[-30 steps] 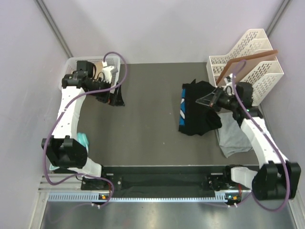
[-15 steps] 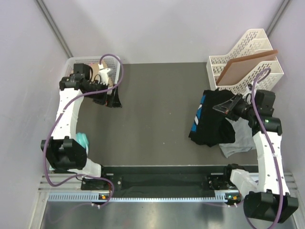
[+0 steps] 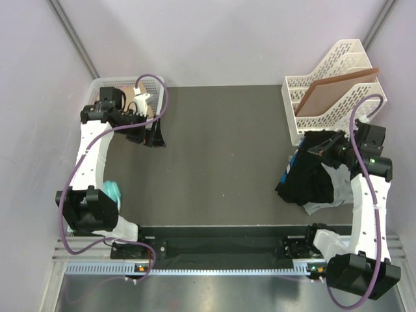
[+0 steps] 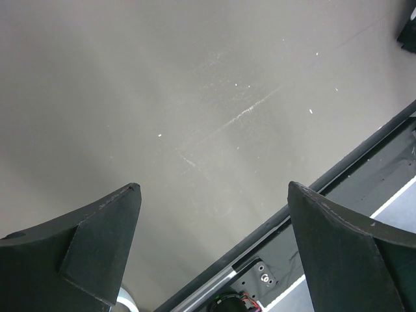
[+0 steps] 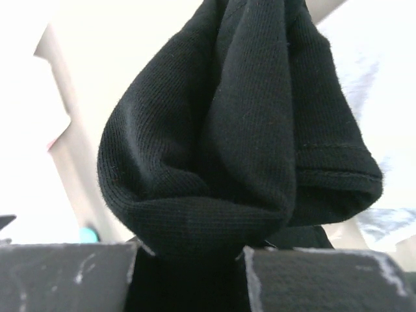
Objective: Fold and stack the t-shirts
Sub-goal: Put the neatly folded tshirt into the corner of the board with the right arm
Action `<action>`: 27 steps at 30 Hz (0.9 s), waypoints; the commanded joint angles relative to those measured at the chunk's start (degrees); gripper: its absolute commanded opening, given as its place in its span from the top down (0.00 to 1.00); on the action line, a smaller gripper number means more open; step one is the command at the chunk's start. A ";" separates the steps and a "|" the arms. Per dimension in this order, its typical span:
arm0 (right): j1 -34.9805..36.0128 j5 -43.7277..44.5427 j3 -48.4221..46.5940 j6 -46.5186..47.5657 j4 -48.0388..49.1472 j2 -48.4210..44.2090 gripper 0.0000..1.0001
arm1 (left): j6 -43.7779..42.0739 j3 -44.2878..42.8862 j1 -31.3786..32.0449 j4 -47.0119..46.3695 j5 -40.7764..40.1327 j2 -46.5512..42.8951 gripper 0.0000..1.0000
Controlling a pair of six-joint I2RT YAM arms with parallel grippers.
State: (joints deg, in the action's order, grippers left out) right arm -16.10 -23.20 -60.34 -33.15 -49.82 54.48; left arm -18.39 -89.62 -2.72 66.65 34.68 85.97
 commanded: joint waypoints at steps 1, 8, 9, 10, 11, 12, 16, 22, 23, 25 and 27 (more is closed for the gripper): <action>-3.50 2.63 -5.40 0.54 1.75 2.46 1.00 | -1.73 0.68 -0.53 -1.53 0.83 -1.51 0.01; -9.65 6.67 -6.99 -1.13 2.97 7.13 1.00 | -2.79 2.17 -1.06 -1.70 0.92 -1.78 0.01; -10.61 7.72 -6.73 -1.39 3.24 7.48 1.00 | -2.96 2.26 -1.06 -1.70 1.01 -1.86 0.01; -11.06 8.60 -6.20 -1.48 3.76 8.35 1.00 | -3.05 2.35 -1.06 -1.61 0.92 -1.78 0.01; -11.41 9.66 -5.15 -1.66 4.46 9.06 1.00 | -3.23 2.26 -1.23 -1.53 0.83 -1.69 0.01; -12.11 9.84 -4.45 -1.92 4.91 9.76 1.00 | -3.32 2.26 -1.32 -1.53 0.74 -1.69 0.01; -14.48 12.56 -0.14 -2.80 6.49 12.31 0.99 | -4.02 1.65 -1.76 -0.91 0.57 -1.51 0.01; -18.26 16.52 -0.39 -5.61 5.18 14.68 0.60 | -5.25 2.08 -2.55 -0.03 0.30 -2.21 0.01; -18.88 16.96 -1.18 -6.05 4.65 15.13 0.51 | -5.42 2.00 -2.64 0.40 0.22 -2.56 0.01; -20.20 17.57 -1.97 -7.10 4.30 15.92 0.29 | -5.95 2.00 -2.90 0.76 0.04 -2.83 0.01; -21.07 19.85 -3.64 -7.98 3.07 16.36 0.17 | -6.39 1.91 -3.08 1.28 -0.48 -3.36 0.01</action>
State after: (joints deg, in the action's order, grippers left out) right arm -35.11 -7.51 -59.18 -38.63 -46.59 70.15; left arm -22.52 -87.50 -5.08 67.09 34.46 85.91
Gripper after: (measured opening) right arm 0.727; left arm 0.991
